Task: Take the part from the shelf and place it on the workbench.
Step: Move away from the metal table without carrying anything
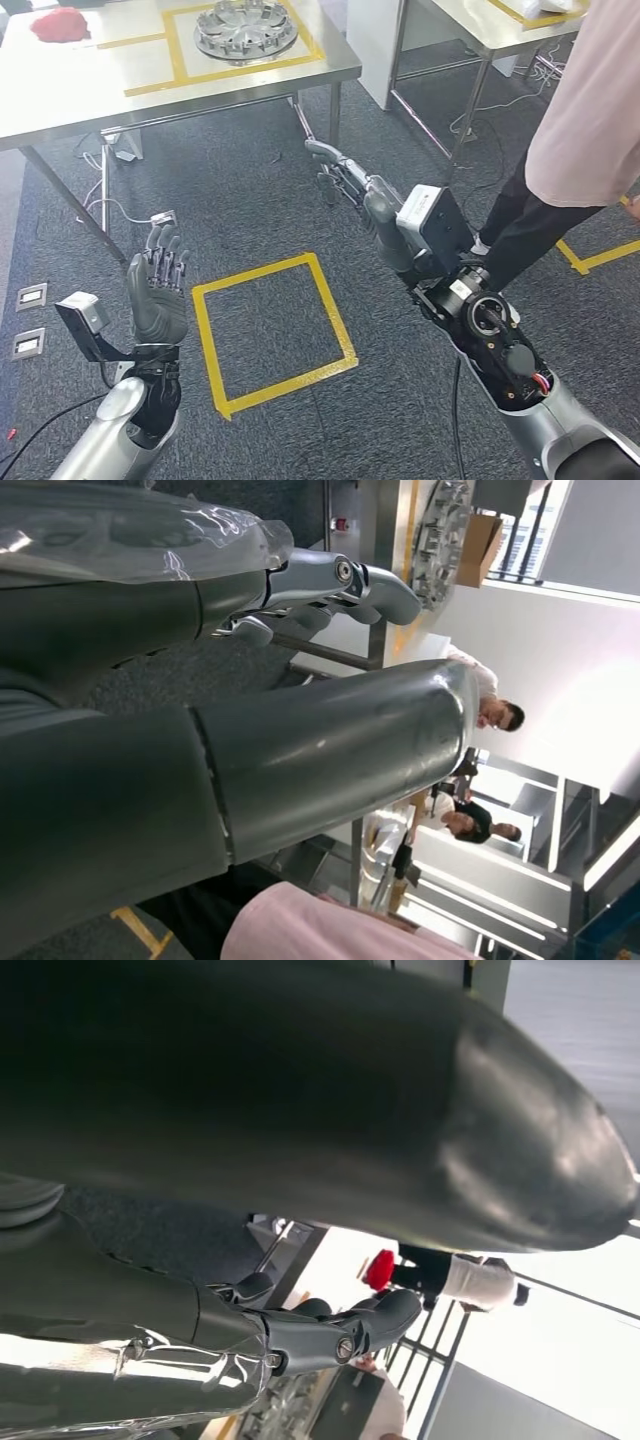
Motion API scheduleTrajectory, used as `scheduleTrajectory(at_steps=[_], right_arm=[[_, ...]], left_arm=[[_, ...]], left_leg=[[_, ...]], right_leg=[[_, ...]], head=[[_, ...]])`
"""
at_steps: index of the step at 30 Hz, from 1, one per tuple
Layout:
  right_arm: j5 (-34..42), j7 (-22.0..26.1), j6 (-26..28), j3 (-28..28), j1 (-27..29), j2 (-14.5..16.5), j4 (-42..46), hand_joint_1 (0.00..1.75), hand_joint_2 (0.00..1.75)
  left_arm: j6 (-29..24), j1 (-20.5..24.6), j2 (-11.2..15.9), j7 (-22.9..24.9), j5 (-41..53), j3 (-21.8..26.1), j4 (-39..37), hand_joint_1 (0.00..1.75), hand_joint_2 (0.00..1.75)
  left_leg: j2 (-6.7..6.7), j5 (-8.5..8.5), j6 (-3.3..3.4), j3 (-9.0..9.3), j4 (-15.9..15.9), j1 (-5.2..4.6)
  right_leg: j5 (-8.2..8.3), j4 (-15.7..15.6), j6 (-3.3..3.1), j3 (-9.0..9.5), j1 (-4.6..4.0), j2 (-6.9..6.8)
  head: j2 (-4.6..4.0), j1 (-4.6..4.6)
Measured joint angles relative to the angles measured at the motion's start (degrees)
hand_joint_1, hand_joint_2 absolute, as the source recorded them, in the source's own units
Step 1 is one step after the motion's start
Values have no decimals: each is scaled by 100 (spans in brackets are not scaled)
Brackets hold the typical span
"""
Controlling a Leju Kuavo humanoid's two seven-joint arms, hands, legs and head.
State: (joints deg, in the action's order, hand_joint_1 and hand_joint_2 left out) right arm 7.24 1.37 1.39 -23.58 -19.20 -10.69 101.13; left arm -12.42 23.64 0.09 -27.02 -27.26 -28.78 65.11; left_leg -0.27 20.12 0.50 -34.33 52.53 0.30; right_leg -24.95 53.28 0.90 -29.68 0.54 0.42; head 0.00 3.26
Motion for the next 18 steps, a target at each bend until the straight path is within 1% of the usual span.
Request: scheduleTrajectory(at_steps=[6, 7, 9, 10, 11, 12, 13, 14, 15, 16, 17, 18], right_arm=[[-37, 15, 31, 3, 20, 0, 0, 0, 0], [-28, 19, 35, 3, 20, 0, 0, 0, 0], [10, 30, 40, 3, 14, 0, 3, 0, 0], [31, 35, 40, 5, 12, 0, 6, 0, 0], [47, 41, 40, 10, 4, 0, 10, 0, 0], [56, 44, 41, 17, -2, 0, 14, 0, 0], [61, 46, 41, 21, -3, 0, 14, 0, 0], [68, 46, 40, 24, 0, -1, 13, 0, 0], [79, 46, 38, 24, 8, -1, 8, 0, 0], [95, 48, 36, 23, 17, -2, 2, 0, 0], [114, 50, 33, 24, 20, -2, -4, 0, 0], [130, 51, 31, 25, 19, -2, -9, 0, 0]], left_arm=[[44, 2, 2, -2, 1, 1, 0, 0, 0], [49, 5, 2, -2, 2, 1, 0, 0, 0], [52, 17, 3, -7, 8, 0, 5, 0, 0], [54, 27, 1, -12, 13, -1, 10, 0, 0], [55, 38, -1, -17, 17, -1, 14, 0, 0], [55, 52, -6, -19, 21, -1, 17, 0, 0], [52, 61, -11, -20, 23, -1, 17, 0, 0], [49, 65, -16, -19, 26, -1, 17, 0, 0], [41, 61, -21, -17, 28, -1, 17, 0, 0], [32, 51, -24, -17, 31, -1, 17, 0, 0], [23, 42, -26, -16, 34, -1, 17, 0, 0], [16, 36, -27, -15, 36, -1, 17, 0, 0]], left_leg=[[0, 12, 18, -12, 20, -10], [-1, 23, 28, -17, 34, -18], [-3, 32, 98, 5, -12, -32], [3, 6, 134, 56, -98, -20], [14, -31, 166, 122, -210, 1], [31, -69, 178, 184, -305, 28], [46, -94, 177, 225, -362, 50], [59, -93, 180, 236, -374, 57], [70, -88, 173, 236, -367, 65], [80, -75, 156, 234, -352, 76], [91, -53, 127, 230, -320, 96], [101, -16, 85, 225, -263, 127]], right_leg=[[-3, -4, 9, 1, 6, 0], [0, -22, 21, 9, 25, 1], [22, -98, 81, 43, 43, 1], [32, -131, 113, 66, 52, -3], [-10, -77, 137, 51, 40, -8], [-119, 106, 151, -30, 33, -11], [-286, 437, 166, -191, 45, -15], [-484, 856, 188, -410, 57, -13], [-630, 1250, 218, -627, 80, -13], [-673, 1491, 250, -774, 108, -15], [-593, 1503, 286, -809, 139, -22], [-398, 1270, 331, -717, 175, -41]], head=[[0, 0], [0, -1], [0, -15], [0, -19], [0, -15], [0, -1], [0, 24], [0, 41], [0, 56], [0, 67], [0, 71], [0, 78]])
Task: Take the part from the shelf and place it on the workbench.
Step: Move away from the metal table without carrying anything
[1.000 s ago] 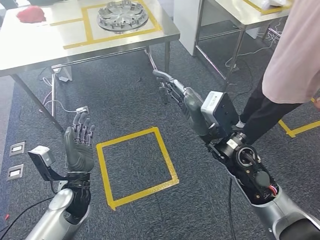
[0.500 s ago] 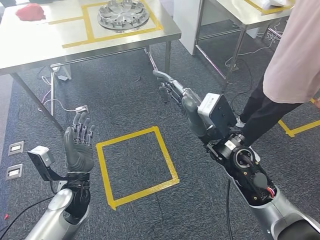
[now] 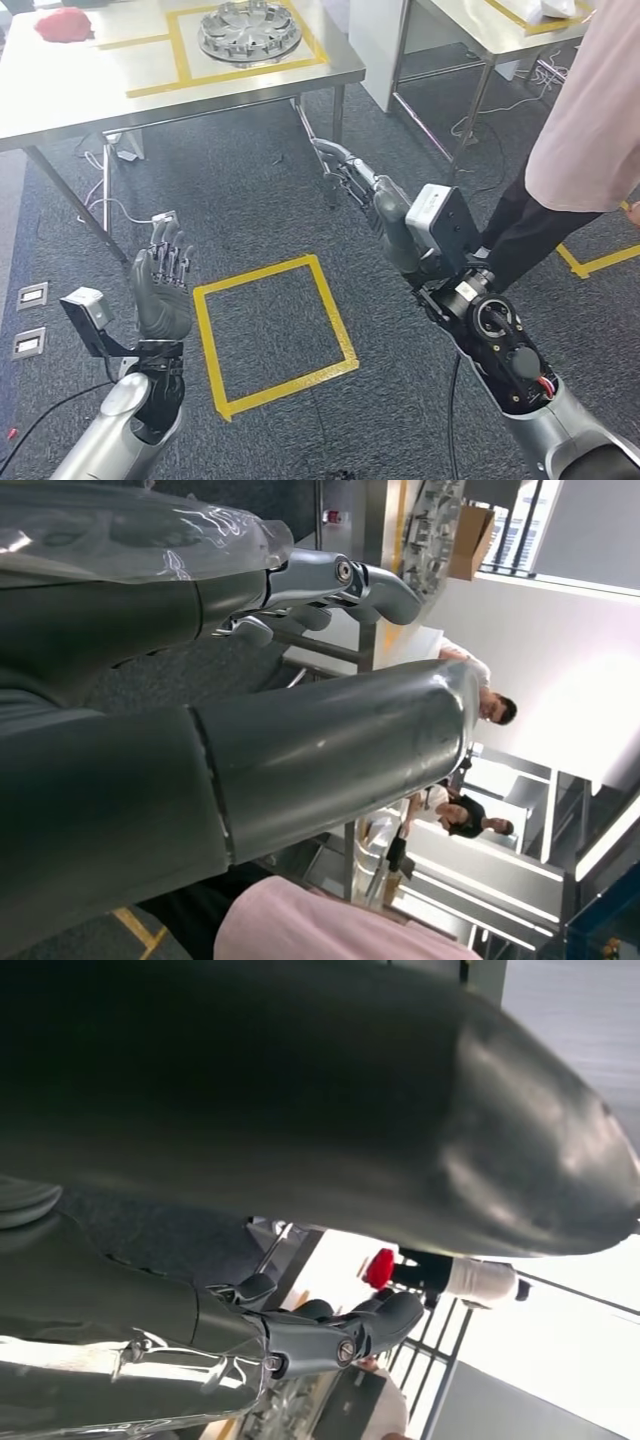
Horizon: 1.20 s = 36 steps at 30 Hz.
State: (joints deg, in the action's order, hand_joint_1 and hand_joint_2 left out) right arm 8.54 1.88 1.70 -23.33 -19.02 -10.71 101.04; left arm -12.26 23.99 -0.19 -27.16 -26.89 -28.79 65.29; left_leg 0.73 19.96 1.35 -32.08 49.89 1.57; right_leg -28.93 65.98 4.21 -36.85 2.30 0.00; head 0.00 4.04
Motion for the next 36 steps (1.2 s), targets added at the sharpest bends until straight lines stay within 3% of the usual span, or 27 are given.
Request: scheduleTrajectory(at_steps=[2, 3, 4, 7, 9, 12, 13, 14, 15, 17, 19, 22, 24, 27, 28, 29, 30, 33, 34, 36], right_arm=[[19, 4, -4, -1, -5, 1, -6, 0, 0], [21, 7, -8, -2, -7, 1, -10, 0, 0], [23, 10, -11, -4, -7, 1, -16, 0, 0], [25, 17, -19, -7, -13, 0, -26, 0, 0], [25, 21, -21, -7, -27, 0, -26, 0, 0], [25, 24, -28, -13, -33, 0, -34, 0, 0], [25, 26, -32, -17, -30, 0, -40, 0, 0], [25, 28, -36, -20, -30, 0, -47, 0, 0], [25, 31, -40, -22, -32, 0, -51, 0, 0], [25, 38, -43, -23, -40, 0, -55, 0, 0], [27, 47, -44, -22, -43, 0, -57, 0, 0], [30, 55, -44, -15, -35, -1, -58, 0, 0], [31, 63, -43, -2, -33, -3, -57, 0, 0], [31, 72, -43, 13, -23, -5, -65, 0, 0], [31, 72, -42, 16, -13, -5, -71, 0, 0], [31, 72, -42, 17, -4, -6, -77, 0, 0], [31, 73, -42, 18, 1, -5, -80, 0, 0], [32, 82, -37, 22, -2, -4, -83, 0, 0], [33, 88, -34, 22, -3, -4, -83, 0, 0], [33, 99, -28, 21, -3, -4, -84, 0, 0]], left_arm=[[-5, 0, -1, 3, 2, 0, 1, 0, 0], [-6, 2, 0, 6, 4, 0, 1, 0, 0], [-7, 4, 2, 9, 6, 0, 2, 0, 0], [-9, 4, 9, 13, 8, 0, 2, 0, 0], [-9, 9, 16, 13, 9, 0, 2, 0, 0], [-9, 4, 24, 13, 9, 0, 2, 0, 0], [-9, -4, 28, 13, 8, 0, 1, 0, 0], [-8, -10, 32, 13, 7, 0, 1, 0, 0], [-8, -9, 36, 13, 6, 0, 0, 0, 0], [-3, 9, 40, 13, 5, 0, 1, 0, 0], [12, 29, 41, 13, 5, 0, 1, 0, 0], [33, 45, 35, 13, 4, 0, 0, 0, 0], [39, 56, 14, 11, 3, 0, 1, 0, 0], [43, 57, -10, 8, 1, 0, -1, 0, 0], [44, 47, -13, 8, -1, 0, -2, 0, 0], [45, 38, -13, 8, -3, -1, -3, 0, 0], [46, 32, -14, 8, -5, -1, -4, 0, 0], [49, 32, -16, 3, -15, -2, -4, 0, 0], [48, 33, -16, -1, -17, -2, -4, 0, 0], [45, 32, -14, -9, -19, -2, -4, 0, 0]], left_leg=[[19, 113, -117, -35, 182, 53], [28, 165, -176, -66, 287, 59], [35, 199, -225, -94, 358, 56], [63, 220, -306, -124, 407, 65], [55, 398, -321, -234, 661, 78], [-9, 927, -289, -829, 1856, 38], [-23, 1004, -263, -1008, 2172, 19], [-34, 972, -223, -1086, 2270, 0], [-49, 835, -168, -1041, 2120, -24], [-169, 428, -16, -681, 1302, -84], [-264, 205, 63, -377, 654, -139], [-202, 192, 55, -298, 496, -174], [-131, 180, 96, -243, 420, -153], [-28, 184, 150, -203, 381, -149], [7, 190, 156, -203, 385, -153], [42, 198, 158, -202, 390, -157], [75, 207, 156, -199, 398, -160], [160, 260, 113, -184, 457, -182], [182, 277, 92, -185, 480, -196], [236, 288, 52, -186, 494, -218]], right_leg=[[404, -762, 102, 344, 58, -75], [503, -1016, 99, 457, 70, -82], [519, -1113, 68, 491, 67, -74], [486, -1026, -115, 420, 35, 25], [499, -1022, -193, 412, 32, 77], [509, -1025, -255, 398, -3, 149], [507, -1025, -266, 395, -24, 181], [504, -1025, -274, 395, -46, 218], [502, -1025, -278, 400, -69, 257], [496, -1027, -282, 413, -100, 334], [487, -1029, -268, 403, -110, 406], [475, -1049, -190, 384, -81, 472], [356, -888, -139, 318, -92, 329], [-153, 134, -94, -169, -113, 89], [-261, 461, -81, -340, -113, 77], [-258, 598, -74, -421, -114, 70], [-144, 502, -76, -386, -115, 57], [427, -661, -140, 175, -147, -119], [517, -934, -178, 305, -165, -163], [536, -1064, -248, 352, -196, -140]], head=[[0, 30], [0, 50], [0, 53], [0, -18], [0, -65], [0, -111], [0, -117], [0, -120], [0, -122], [0, -119], [0, -111], [0, -110], [0, -94], [0, -39], [0, -23], [0, -8], [0, 6], [0, 53], [0, 56], [0, 39]])
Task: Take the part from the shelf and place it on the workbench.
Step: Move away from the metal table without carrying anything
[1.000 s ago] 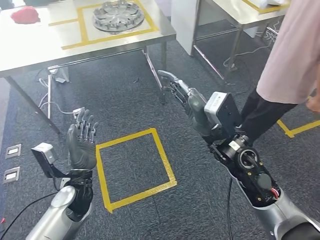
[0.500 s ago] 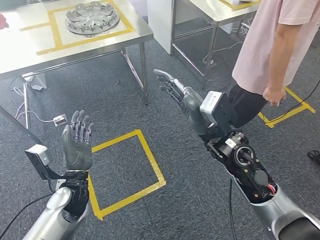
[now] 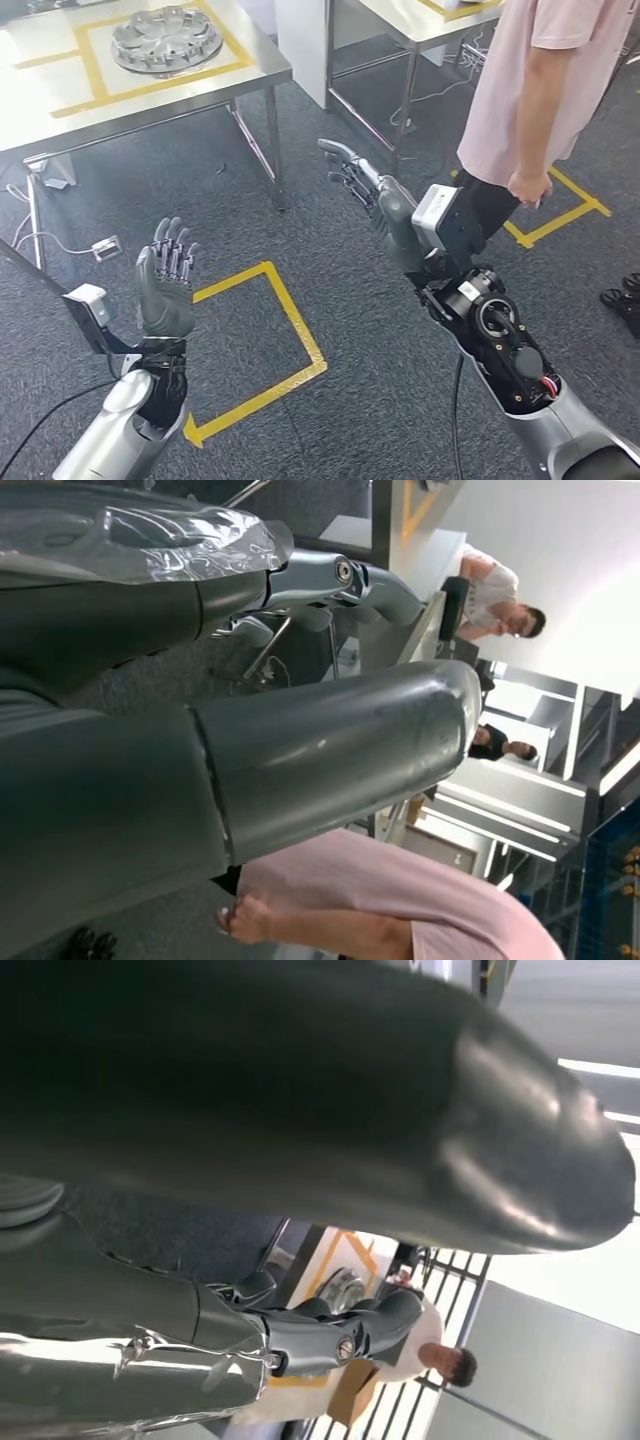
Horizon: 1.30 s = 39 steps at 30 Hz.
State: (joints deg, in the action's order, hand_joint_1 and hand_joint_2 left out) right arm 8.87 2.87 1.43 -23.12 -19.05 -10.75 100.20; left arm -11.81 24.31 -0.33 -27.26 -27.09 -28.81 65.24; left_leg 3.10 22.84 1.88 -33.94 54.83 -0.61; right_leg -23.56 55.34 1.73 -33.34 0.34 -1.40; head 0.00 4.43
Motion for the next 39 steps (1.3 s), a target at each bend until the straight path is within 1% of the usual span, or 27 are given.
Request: scheduleTrajectory(at_steps=[2, 3, 4, 6, 7, 8, 9, 10, 12, 13, 14, 16, 18, 20, 22, 23, 24, 25, 27, 29, 30, 32, 34, 36, 37, 38, 39], right_arm=[[-1, 13, 13, -1, 1, 0, -1, 0, 0], [-1, 22, 22, -2, -2, 0, -1, 0, 0], [-2, 31, 32, -3, -4, 0, -2, 0, 0], [-2, 43, 53, -5, 2, 0, -8, 0, 0], [-2, 45, 69, -5, 11, 0, -14, 0, 0], [-2, 48, 85, -5, 24, 0, -20, 0, 0], [-2, 50, 101, -5, 35, 0, -25, 0, 0], [-3, 54, 119, -6, 44, 0, -26, 0, 0], [-7, 64, 153, -7, 53, 0, -26, 0, 0], [-13, 64, 178, -6, 58, 0, -25, 0, 0], [-20, 58, 202, -4, 65, -1, -22, 0, 0], [-36, 23, 255, 0, 94, -3, -15, 0, 0], [-40, -18, 293, 2, 129, -9, 3, 0, 0], [-39, -55, 323, 3, 151, -26, 24, 0, 0], [-39, -94, 348, -1, 189, -39, 30, 0, 0], [-39, -112, 357, -3, 218, -41, 31, 0, 0], [-39, -127, 368, -5, 244, -44, 35, 0, 0], [-39, -143, 386, -7, 261, -46, 44, 0, 0], [-40, -167, 430, -6, 274, -50, 77, 0, 0], [-41, -184, 463, -7, 280, -51, 120, 0, 0], [-43, -190, 470, -7, 283, -51, 137, 0, 0], [-44, -199, 474, -9, 293, -52, 158, 0, 0], [-44, -201, 469, -19, 285, -52, 178, 0, 0], [-44, -201, 461, -35, 271, -52, 190, 0, 0], [-44, -202, 458, -42, 269, -52, 191, 0, 0], [-44, -203, 455, -48, 271, -52, 191, 0, 0], [-43, -204, 450, -55, 272, -52, 191, 0, 0]], left_arm=[[1, 4, 1, -3, 0, 0, 0, 0, 0], [9, 9, 1, -5, 0, 0, 0, 0, 0], [21, 13, 2, -8, -1, 0, -2, 0, 0], [54, 4, 5, -17, -5, 0, -14, 0, 0], [74, -7, 7, -25, -9, 0, -27, 0, 0], [95, -18, 8, -37, -13, 0, -41, 0, 0], [119, -24, 7, -52, -16, 0, -54, 0, 0], [148, -21, 4, -67, -17, 0, -67, 0, 0], [207, -2, -2, -96, -17, -1, -93, 0, 0], [237, 6, -7, -110, -17, -2, -109, 0, 0], [264, 10, -13, -122, -17, -3, -127, 0, 0], [314, 12, -33, -143, -14, -16, -164, 0, 0], [351, 13, -72, -155, 3, -37, -193, 0, 0], [364, 7, -107, -155, 26, -60, -212, 0, 0], [365, -28, -117, -140, 35, -86, -238, 0, 0], [365, -54, -119, -131, 36, -97, -253, 0, 0], [367, -74, -124, -122, 36, -106, -269, 0, 0], [374, -86, -129, -118, 36, -117, -284, 0, 0], [395, -90, -142, -114, 36, -140, -311, 0, 0], [412, -92, -149, -115, 35, -158, -340, 0, 0], [415, -95, -151, -119, 34, -165, -356, 0, 0], [418, -96, -149, -130, 34, -173, -380, 0, 0], [417, -92, -142, -146, 35, -175, -390, 0, 0], [411, -106, -124, -156, 37, -176, -401, 0, 0], [407, -122, -110, -157, 38, -177, -411, 0, 0], [399, -141, -96, -156, 39, -177, -422, 0, 0], [383, -157, -83, -152, 41, -177, -432, 0, 0]], left_leg=[[26, 29, -51, 8, 16, -5], [-24, 106, -85, -29, 113, -1], [-101, 247, -123, -127, 337, 8], [-244, 633, -187, -499, 1113, 49], [-265, 774, -209, -687, 1491, 68], [-270, 814, -224, -798, 1705, 85], [-272, 743, -233, -795, 1688, 102], [-282, 567, -237, -664, 1415, 120], [-396, 179, -240, -234, 554, 156], [-446, 64, -229, -76, 224, 164], [-480, 26, -210, 4, 58, 159], [-432, 35, -133, 14, 24, 132], [-362, 20, -42, 38, -10, 129], [-289, 7, 30, 58, -50, 126], [-215, 16, 68, 61, -50, 91], [-175, 22, 80, 62, -47, 70], [-134, 29, 89, 65, -43, 50], [-97, 37, 96, 72, -38, 31], [-29, 55, 98, 94, -32, -4], [30, 72, 78, 104, -22, -38], [65, 76, 61, 104, -21, -47], [119, 89, 17, 107, -19, -55], [-15, 240, -60, 32, 189, -40], [-223, 606, -141, -276, 873, 1], [-267, 790, -170, -485, 1301, 22], [-278, 895, -195, -651, 1625, 44], [-280, 888, -218, -723, 1752, 67]], right_leg=[[30, -38, -57, 16, 33, 87], [49, -62, -86, 31, 57, 118], [68, -86, -111, 45, 84, 149], [83, -95, -132, 34, 103, 213], [84, -94, -133, 24, 109, 255], [86, -92, -130, 18, 115, 299], [87, -89, -127, 15, 123, 348], [87, -84, -114, 15, 135, 399], [81, -67, -62, 8, 151, 502], [79, -59, -22, -2, 151, 547], [80, -60, 18, -14, 150, 585], [94, -90, 106, -22, 160, 648], [31, -19, 172, -50, 171, 572], [-265, 490, 198, -272, 148, 354], [-645, 1320, 207, -659, 128, 226], [-728, 1598, 201, -791, 123, 213], [-698, 1659, 185, -817, 117, 205], [-559, 1473, 156, -721, 102, 190], [-176, 653, 52, -304, 38, 52], [23, 70, -21, -18, -30, -72], [32, -22, -32, 17, -49, -77], [52, -66, -35, 28, -26, 27], [89, -123, -69, 57, 28, 109], [114, -147, -99, 58, 60, 178], [120, -147, -106, 46, 66, 215], [123, -145, -107, 36, 72, 258], [126, -144, -106, 29, 81, 303]], head=[[0, -21], [0, -42], [0, -67], [0, -116], [0, -126], [0, -131], [0, -135], [0, -139], [0, -149], [0, -149], [0, -145], [0, -136], [0, -123], [0, -62], [0, 1], [0, 18], [0, 28], [0, 41], [0, 64], [0, 54], [0, 47], [0, 34], [0, -7], [0, -65], [0, -86], [0, -98], [0, -107]])
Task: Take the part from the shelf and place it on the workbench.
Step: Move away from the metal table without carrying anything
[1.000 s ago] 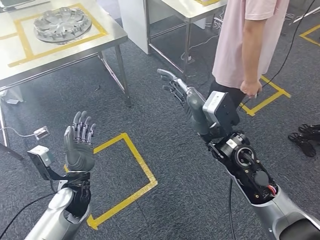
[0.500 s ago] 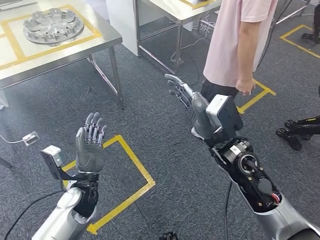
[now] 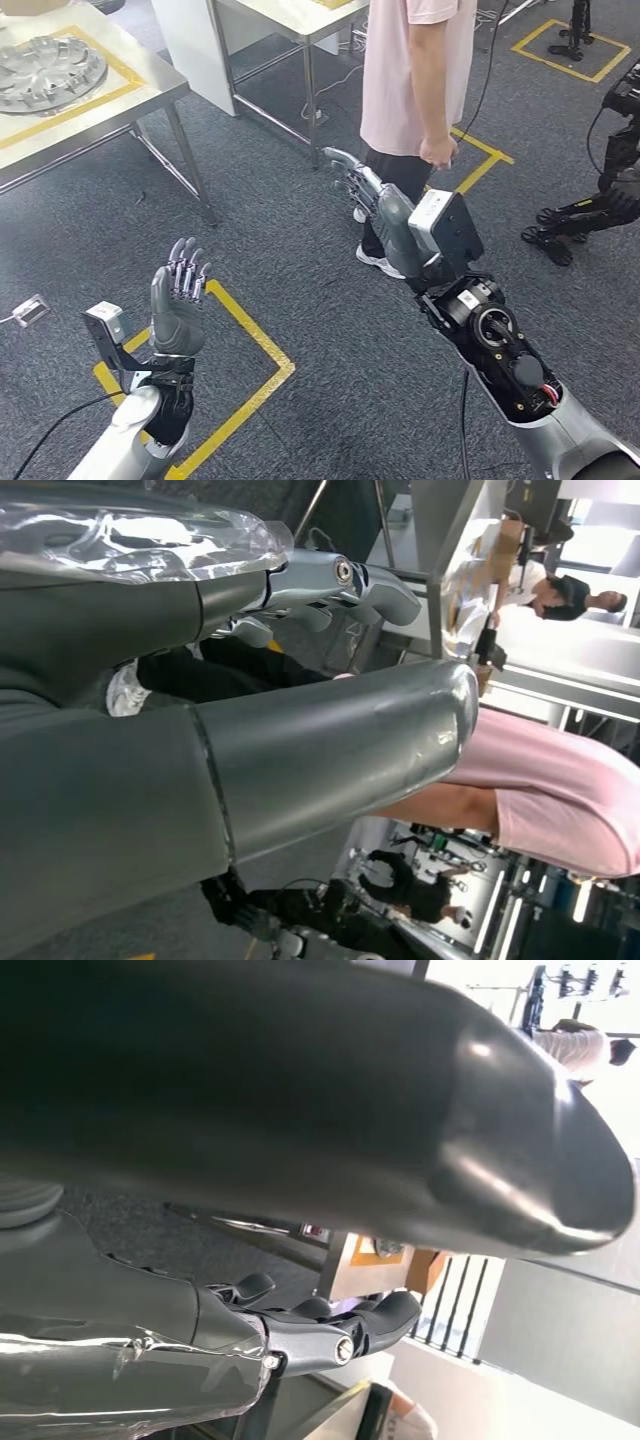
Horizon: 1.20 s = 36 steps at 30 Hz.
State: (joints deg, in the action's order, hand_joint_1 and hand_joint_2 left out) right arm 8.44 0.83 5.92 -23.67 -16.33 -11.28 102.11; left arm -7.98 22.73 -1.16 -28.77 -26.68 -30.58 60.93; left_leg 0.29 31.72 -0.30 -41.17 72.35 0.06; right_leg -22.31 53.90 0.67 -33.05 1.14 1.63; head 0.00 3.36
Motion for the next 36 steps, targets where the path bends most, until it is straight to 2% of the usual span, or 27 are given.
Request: scheduleTrajectory(at_steps=[1, 3, 5, 6, 8, 10, 11, 13, 14, 15, 16, 17, 19, 20, 21, 23, 25, 27, 29, 30, 31, 32, 34, 35, 36], right_arm=[[2, 1, -10, -7, -2, 0, 0, 0, 0], [21, 3, -52, -25, -19, 0, -1, 0, 0], [45, 12, -103, -39, -57, 0, -1, 0, 0], [56, 18, -129, -46, -81, 0, -2, 0, 0], [84, 26, -165, -59, -125, 0, -10, 0, 0], [107, 30, -193, -79, -166, -2, -19, 0, 0], [113, 30, -201, -86, -189, -4, -24, 0, 0], [131, 27, -211, -97, -229, -10, -37, 0, 0], [139, 24, -211, -105, -237, -12, -45, 0, 0], [145, 21, -213, -116, -239, -13, -53, 0, 0], [146, 19, -214, -126, -240, -13, -57, 0, 0], [146, 17, -215, -132, -246, -13, -60, 0, 0], [163, 17, -222, -138, -281, -13, -62, 0, 0], [184, 17, -227, -144, -310, -13, -63, 0, 0], [207, 17, -233, -152, -336, -13, -68, 0, 0], [242, 20, -258, -169, -371, -13, -83, 0, 0], [262, 32, -294, -191, -409, -13, -101, 0, 0], [290, 49, -327, -219, -471, -13, -126, 0, 0], [320, 61, -352, -240, -509, -13, -168, 0, 0], [332, 68, -366, -249, -512, -13, -191, 0, 0], [340, 79, -384, -259, -513, -13, -214, 0, 0], [345, 91, -403, -269, -515, -13, -232, 0, 0], [349, 116, -437, -289, -533, -12, -268, 0, 0], [351, 126, -451, -296, -549, -11, -286, 0, 0], [351, 137, -465, -303, -567, -11, -305, 0, 0]], left_arm=[[-23, -10, 9, 10, 3, 0, -6, 0, 0], [-101, -19, 22, 48, 9, 0, -8, 0, 0], [-189, -41, 34, 89, 8, 0, 3, 0, 0], [-226, -64, 42, 105, 6, 0, 15, 0, 0], [-260, -109, 56, 119, 1, 0, 46, 0, 0], [-266, -132, 58, 131, -3, 0, 77, 0, 0], [-266, -141, 57, 135, -4, 0, 89, 0, 0], [-264, -182, 56, 139, -10, 0, 103, 0, 0], [-262, -209, 57, 138, -12, 0, 104, 0, 0], [-263, -232, 58, 135, -12, 0, 104, 0, 0], [-266, -247, 58, 130, -10, 0, 104, 0, 0], [-277, -253, 57, 124, -8, 0, 107, 0, 0], [-311, -255, 54, 108, -10, 0, 124, 0, 0], [-327, -258, 54, 100, -13, 0, 134, 0, 0], [-341, -264, 56, 91, -15, 0, 142, 0, 0], [-373, -279, 61, 70, -21, 0, 148, 0, 0], [-400, -280, 66, 41, -32, 0, 158, 0, 0], [-420, -281, 74, 19, -41, 1, 173, 0, 0], [-445, -311, 90, 14, -43, 1, 178, 0, 0], [-464, -329, 99, 15, -42, 0, 179, 0, 0], [-483, -343, 108, 18, -42, 0, 183, 0, 0], [-503, -350, 115, 21, -41, 1, 189, 0, 0], [-538, -354, 127, 22, -40, 2, 211, 0, 0], [-548, -357, 133, 22, -39, 2, 223, 0, 0], [-557, -364, 139, 21, -37, 2, 233, 0, 0]], left_leg=[[-3, -119, -17, 50, -119, 23], [-79, -530, -39, 441, -921, 76], [-189, -774, -23, 766, -1592, 97], [-214, -798, 3, 822, -1716, 92], [-154, -803, 86, 821, -1734, 72], [-90, -827, 171, 835, -1769, 75], [-55, -841, 205, 841, -1789, 83], [10, -844, 242, 844, -1796, 70], [48, -842, 248, 844, -1794, 59], [88, -838, 254, 846, -1792, 45], [127, -833, 258, 849, -1789, 31], [165, -824, 258, 858, -1786, 20], [235, -801, 237, 876, -1773, -7], [274, -790, 220, 880, -1766, -23], [314, -783, 200, 882, -1762, -37], [412, -776, 156, 893, -1772, -51], [351, -676, 91, 868, -1660, -38], [137, -355, 35, 618, -1103, -17], [23, -10, 9, 213, -293, -7], [10, 44, 2, 77, -48, -4], [3, -22, 1, 51, -33, 3], [-14, -190, 5, 143, -256, 12], [-173, -613, 19, 540, -1118, 43], [-249, -744, 31, 694, -1460, 52], [-301, -806, 44, 782, -1661, 56]], right_leg=[[3, 4, 7, -3, 12, 48], [3, 23, 44, -6, 40, 144], [-4, 57, 116, -34, 43, 234], [-3, 64, 159, -48, 41, 269], [8, 50, 246, -62, 51, 322], [-96, 201, 299, -131, 61, 227], [-239, 446, 313, -237, 60, 132], [-641, 1251, 327, -592, 53, -52], [-783, 1613, 334, -755, 50, -88], [-823, 1805, 334, -839, 47, -103], [-749, 1756, 323, -808, 40, -110], [-580, 1473, 301, -659, 30, -129], [-222, 624, 223, -218, -30, -292], [-124, 307, 176, -63, -66, -368], [-92, 134, 134, 12, -97, -416], [-91, 76, 66, 11, -108, -340], [-58, 40, 1, 22, -73, -237], [-26, 15, -51, 25, -43, -149], [-14, 15, -71, 3, -40, -53], [-12, 16, -73, -5, -39, 1], [-9, 18, -72, -9, -37, 62], [-8, 24, -69, -9, -33, 123], [-13, 53, -42, -20, -27, 241], [-14, 72, -18, -37, -29, 296], [-13, 84, 12, -58, -30, 344]], head=[[0, -7], [0, -22], [0, -33], [0, -28], [0, -12], [0, 8], [0, 33], [0, 102], [0, 130], [0, 151], [0, 162], [0, 173], [0, 182], [0, 183], [0, 175], [0, 147], [0, 108], [0, 50], [0, 5], [0, -5], [0, -11], [0, -16], [0, -26], [0, -28], [0, -29]])
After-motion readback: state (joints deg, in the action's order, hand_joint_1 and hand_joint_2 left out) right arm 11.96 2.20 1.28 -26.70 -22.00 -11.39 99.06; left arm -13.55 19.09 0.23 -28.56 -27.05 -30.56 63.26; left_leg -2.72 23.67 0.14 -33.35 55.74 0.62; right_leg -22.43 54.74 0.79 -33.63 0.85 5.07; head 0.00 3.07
